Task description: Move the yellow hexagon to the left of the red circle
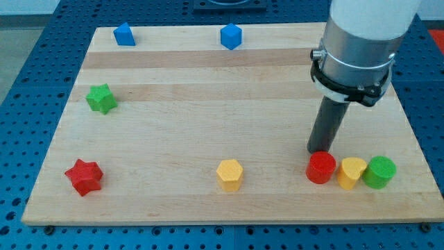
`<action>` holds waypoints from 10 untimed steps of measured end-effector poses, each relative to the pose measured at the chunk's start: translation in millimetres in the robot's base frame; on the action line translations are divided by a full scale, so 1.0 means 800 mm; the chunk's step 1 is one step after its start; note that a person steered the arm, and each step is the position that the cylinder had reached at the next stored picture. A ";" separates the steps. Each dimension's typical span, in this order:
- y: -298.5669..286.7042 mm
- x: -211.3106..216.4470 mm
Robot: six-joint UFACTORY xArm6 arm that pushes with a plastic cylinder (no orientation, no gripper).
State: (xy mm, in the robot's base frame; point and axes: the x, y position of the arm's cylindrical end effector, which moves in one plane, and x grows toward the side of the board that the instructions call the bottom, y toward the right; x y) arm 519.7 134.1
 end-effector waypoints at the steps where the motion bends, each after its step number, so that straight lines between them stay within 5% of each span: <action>1: 0.000 0.012; 4: -0.024 -0.007; 8: -0.227 -0.006; 10: -0.237 0.043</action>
State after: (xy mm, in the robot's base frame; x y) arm 554.3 -55.5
